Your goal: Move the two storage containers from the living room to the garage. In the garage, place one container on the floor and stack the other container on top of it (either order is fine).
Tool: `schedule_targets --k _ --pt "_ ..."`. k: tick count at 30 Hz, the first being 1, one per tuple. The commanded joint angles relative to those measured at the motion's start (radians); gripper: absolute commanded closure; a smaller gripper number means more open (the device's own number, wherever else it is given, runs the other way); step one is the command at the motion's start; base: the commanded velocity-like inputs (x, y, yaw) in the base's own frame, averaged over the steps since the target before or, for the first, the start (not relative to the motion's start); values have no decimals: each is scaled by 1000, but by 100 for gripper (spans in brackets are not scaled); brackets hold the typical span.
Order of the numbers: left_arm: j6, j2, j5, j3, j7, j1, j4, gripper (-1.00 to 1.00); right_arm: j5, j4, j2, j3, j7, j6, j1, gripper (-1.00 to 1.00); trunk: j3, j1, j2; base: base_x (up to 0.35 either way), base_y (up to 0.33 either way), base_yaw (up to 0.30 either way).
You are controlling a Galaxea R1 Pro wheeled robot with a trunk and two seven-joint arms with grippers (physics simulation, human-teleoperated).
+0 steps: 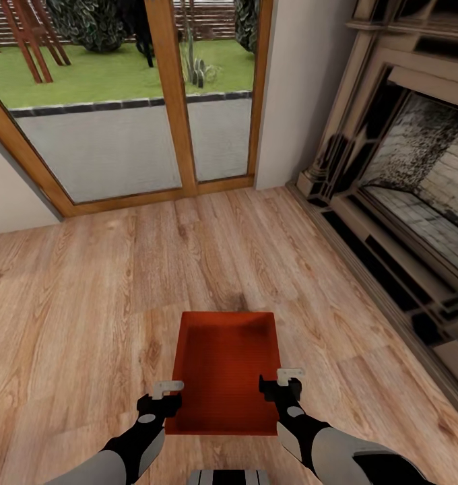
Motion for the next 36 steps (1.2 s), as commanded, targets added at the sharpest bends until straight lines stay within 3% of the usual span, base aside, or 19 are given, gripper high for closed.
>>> schedule_targets --k 1,10,11,12,15,27,32,36 --pt "-4 0 9 -8 5 -1 1 -100 11 2 0 -2 -9 -2 -1 -100 -1 0 0 0 0 0" --pt "-4 -1 9 -8 5 -1 3 -100 -3 2 -3 -4 -10 -1 -1 -100 -1 0 0 0 0 0" --pt "-4 -1 9 -8 5 -1 3 -100 -10 2 -3 -4 -9 0 -1 -100 -1 0 0 0 0 0" --pt "-4 -2 9 -8 5 -1 3 -100 -47 2 -4 -4 -6 1 -1 -100 -1 0 0 0 0 0" --pt "-4 -2 9 -8 5 -1 2 -100 -68 2 -5 -3 -1 1 -1 -100 -1 0 0 0 0 0" --pt "-5 -3 9 -8 5 -1 1 -100 -72 1 -7 -3 0 2 -1 -100 -1 0 0 0 0 0" --pt "-5 -3 9 -8 5 -1 1 -100 -63 1 -40 -1 2 4 -1 -100 -1 0 0 0 0 0" --pt "-5 -3 9 -8 5 -1 2 -100 -60 1 -49 3 2 5 -1 -100 -1 0 0 0 0 0"
